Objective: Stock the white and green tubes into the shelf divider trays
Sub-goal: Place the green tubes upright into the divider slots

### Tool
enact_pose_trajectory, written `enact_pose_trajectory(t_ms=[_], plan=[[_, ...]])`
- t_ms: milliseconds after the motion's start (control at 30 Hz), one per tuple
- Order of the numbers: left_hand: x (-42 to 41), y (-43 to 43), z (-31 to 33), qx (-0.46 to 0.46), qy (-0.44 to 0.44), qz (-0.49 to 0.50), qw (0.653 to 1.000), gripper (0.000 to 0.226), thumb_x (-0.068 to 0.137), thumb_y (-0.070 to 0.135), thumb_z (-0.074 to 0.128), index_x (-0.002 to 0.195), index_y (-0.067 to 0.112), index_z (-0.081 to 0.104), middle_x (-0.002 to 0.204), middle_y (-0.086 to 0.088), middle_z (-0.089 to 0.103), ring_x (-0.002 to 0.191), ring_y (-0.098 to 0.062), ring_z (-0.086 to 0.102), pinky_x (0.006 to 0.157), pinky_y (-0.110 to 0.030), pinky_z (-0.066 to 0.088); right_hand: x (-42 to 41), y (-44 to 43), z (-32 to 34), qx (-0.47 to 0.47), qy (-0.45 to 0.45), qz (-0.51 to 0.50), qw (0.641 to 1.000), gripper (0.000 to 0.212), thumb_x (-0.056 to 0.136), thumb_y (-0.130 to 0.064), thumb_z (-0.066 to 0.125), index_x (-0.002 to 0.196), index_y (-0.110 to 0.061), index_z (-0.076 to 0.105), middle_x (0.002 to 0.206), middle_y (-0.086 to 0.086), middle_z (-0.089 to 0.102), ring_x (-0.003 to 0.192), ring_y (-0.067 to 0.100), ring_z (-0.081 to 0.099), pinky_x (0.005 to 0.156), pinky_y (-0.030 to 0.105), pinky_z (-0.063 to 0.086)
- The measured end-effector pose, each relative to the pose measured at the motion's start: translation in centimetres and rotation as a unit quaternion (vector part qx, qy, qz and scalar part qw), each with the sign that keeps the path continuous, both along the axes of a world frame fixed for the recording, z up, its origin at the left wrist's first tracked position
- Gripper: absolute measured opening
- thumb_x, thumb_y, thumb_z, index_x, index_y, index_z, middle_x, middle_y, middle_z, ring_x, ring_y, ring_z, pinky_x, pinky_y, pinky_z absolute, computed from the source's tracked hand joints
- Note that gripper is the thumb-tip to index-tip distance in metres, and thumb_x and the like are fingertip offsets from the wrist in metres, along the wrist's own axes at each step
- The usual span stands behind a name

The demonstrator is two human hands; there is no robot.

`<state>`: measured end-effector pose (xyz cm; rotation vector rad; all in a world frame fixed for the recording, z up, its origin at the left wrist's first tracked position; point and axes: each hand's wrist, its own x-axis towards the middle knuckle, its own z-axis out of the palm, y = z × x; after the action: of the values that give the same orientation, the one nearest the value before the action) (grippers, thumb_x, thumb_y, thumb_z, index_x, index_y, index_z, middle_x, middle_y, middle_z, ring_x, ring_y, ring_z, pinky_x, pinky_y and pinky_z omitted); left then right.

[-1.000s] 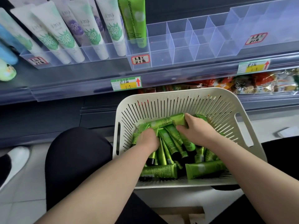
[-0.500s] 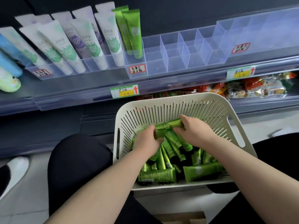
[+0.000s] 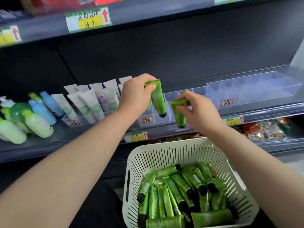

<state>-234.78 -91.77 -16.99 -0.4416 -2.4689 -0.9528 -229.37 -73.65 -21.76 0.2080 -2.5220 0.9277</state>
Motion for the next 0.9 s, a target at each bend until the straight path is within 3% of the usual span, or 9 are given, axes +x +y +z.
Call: enact_pose_trajectory(t_ms=[133,367,633,867,900], plan=[[-3.5,0.9,1.3,-0.014,0.001,0.016,1.000,0.017,0.090,0.018,0.059,0.098,0.028,0.071,0.091,0.007,0.068,0.087,-0.015,0.059,0.080,-0.029,0.046,-2.6,-0.3,2.0,-0.048,0.053,-0.010,0.997,0.016,0.089,-0.018,0.060,0.105,-0.020,0.059,0.092,-0.001,0.063,0.087,0.021,0.058,0.072,0.034,0.048],[-8.4,2.4,0.6,-0.073,-0.013,0.055,0.996,0.017,0.093,0.023,0.058,0.103,0.029,0.070,0.097,0.003,0.067,0.090,-0.020,0.058,0.070,-0.029,0.042,-7.0,-0.6,2.7,-0.105,0.052,-0.004,0.993,0.017,0.087,-0.014,0.061,0.104,-0.020,0.063,0.082,-0.001,0.066,0.078,0.018,0.060,0.074,0.037,0.051],[-13.3,2.7,-0.7,-0.116,-0.084,0.069,0.987,0.018,0.093,0.019,0.059,0.096,0.031,0.073,0.103,-0.003,0.067,0.096,-0.031,0.061,0.085,-0.043,0.052,-11.2,-0.8,2.6,-0.113,0.064,-0.009,0.992,0.015,0.088,-0.013,0.059,0.102,-0.018,0.061,0.082,0.001,0.066,0.076,0.018,0.060,0.074,0.040,0.051],[-14.2,1.9,-0.7,-0.141,-0.106,0.057,0.983,0.026,0.093,0.013,0.057,0.102,0.028,0.075,0.111,0.000,0.069,0.106,-0.024,0.061,0.090,-0.035,0.051,-13.9,-1.5,2.1,-0.087,0.045,-0.012,0.995,0.020,0.089,-0.014,0.057,0.108,-0.017,0.060,0.080,0.000,0.063,0.074,0.020,0.058,0.069,0.036,0.050],[-14.1,1.7,-0.6,-0.135,-0.110,0.055,0.983,0.023,0.092,0.011,0.055,0.100,0.020,0.075,0.110,0.000,0.069,0.106,-0.025,0.061,0.090,-0.036,0.051,-14.2,-1.7,2.1,-0.082,0.041,-0.013,0.996,0.021,0.089,-0.013,0.056,0.109,-0.017,0.060,0.080,0.000,0.063,0.075,0.021,0.058,0.068,0.035,0.049]])
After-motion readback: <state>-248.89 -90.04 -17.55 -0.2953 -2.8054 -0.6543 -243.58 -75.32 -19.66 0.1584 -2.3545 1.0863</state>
